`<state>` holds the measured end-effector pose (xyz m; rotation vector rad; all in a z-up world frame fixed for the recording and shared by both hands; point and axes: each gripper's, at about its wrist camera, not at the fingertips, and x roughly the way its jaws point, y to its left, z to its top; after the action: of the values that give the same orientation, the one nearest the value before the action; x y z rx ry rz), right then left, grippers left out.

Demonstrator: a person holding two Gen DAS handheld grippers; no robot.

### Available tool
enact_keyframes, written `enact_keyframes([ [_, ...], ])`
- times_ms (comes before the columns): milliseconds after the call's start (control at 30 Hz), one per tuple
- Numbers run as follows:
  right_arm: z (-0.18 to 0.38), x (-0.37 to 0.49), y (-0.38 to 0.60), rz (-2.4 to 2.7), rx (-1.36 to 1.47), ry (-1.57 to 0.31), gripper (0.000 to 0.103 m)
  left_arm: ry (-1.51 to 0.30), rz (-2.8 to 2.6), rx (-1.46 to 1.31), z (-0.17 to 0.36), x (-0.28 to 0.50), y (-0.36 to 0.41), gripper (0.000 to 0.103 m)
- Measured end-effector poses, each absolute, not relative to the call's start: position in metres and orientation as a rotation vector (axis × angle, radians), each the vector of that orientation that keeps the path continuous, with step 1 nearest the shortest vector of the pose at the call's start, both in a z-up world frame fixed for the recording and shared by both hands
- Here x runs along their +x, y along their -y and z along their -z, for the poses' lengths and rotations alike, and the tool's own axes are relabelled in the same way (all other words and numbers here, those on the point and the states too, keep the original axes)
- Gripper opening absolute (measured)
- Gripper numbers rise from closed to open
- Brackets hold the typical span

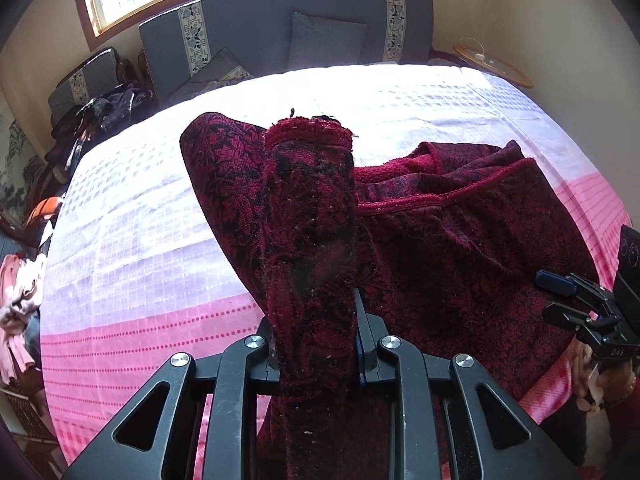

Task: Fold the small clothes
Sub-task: 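Lift the side edge with the left tool and fold it over the body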

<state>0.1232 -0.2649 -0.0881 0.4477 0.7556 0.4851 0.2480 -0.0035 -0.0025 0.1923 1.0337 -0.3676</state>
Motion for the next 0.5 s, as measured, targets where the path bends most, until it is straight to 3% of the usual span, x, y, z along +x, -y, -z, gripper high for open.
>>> enact_keyframes([
  [500,0.085,0.11,0.311,-0.523,0.582,-0.692,0.07,-1.148,0.501,-0.088,-0.043,0.256,0.041,0.023],
])
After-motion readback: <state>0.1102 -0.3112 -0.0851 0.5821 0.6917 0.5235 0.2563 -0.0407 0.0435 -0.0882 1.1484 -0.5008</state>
